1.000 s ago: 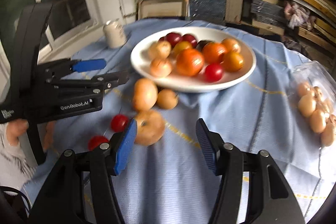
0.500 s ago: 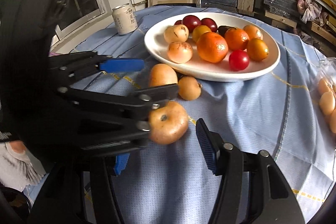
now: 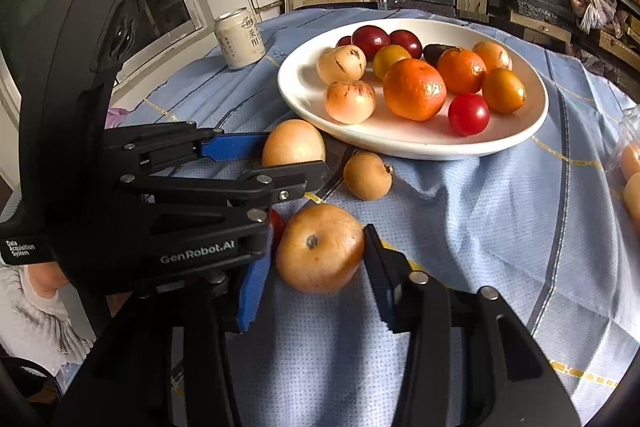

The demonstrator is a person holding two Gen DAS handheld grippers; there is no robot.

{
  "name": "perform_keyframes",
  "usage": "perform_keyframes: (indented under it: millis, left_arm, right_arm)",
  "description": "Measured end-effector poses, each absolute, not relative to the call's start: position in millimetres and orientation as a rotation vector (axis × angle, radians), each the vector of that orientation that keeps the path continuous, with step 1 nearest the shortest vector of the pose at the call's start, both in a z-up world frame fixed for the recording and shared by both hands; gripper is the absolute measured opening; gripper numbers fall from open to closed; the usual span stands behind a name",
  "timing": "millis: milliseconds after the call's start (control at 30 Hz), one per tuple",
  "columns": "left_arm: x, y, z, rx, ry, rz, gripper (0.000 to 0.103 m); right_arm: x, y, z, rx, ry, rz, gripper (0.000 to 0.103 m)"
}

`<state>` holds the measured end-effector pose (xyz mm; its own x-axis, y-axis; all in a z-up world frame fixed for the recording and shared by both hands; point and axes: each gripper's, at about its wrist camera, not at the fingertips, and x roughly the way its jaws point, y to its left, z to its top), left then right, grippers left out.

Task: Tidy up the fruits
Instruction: 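Move the left tool to an orange fruit while the right tool grasps a pale round fruit, then close the left tool on the orange fruit and lift it while the right tool holds the pale fruit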

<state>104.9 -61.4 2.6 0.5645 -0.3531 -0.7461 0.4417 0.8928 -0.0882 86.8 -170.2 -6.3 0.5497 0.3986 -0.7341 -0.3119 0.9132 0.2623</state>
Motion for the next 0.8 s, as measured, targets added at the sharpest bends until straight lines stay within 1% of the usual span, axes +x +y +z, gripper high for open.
perform_keyframes:
  millis: [33,400,533,667,800]
  left_arm:
    - [105,-60,3,0.105,0.851,-0.473,0.039]
    - [100,-49,6,0.085,0.845,-0.468,0.038]
    - [90,-52,10,0.103,0.823,-0.474,0.035]
    - [82,-52,20,0.083,0.794,-0.488,0.030]
    - [80,-53,36,0.078,0.746,-0.473,0.030]
  right_arm:
    - [87,-171,-6,0.109,0.896,0.423,0.042]
    - [78,-180,-8,0.140,0.896,0.430,0.042]
    - [71,-185,-7,0.147,0.895,0.429,0.042]
    - [63,-197,2,0.168,0.858,0.413,0.042]
    - [58,-212,16,0.201,0.812,0.384,0.042]
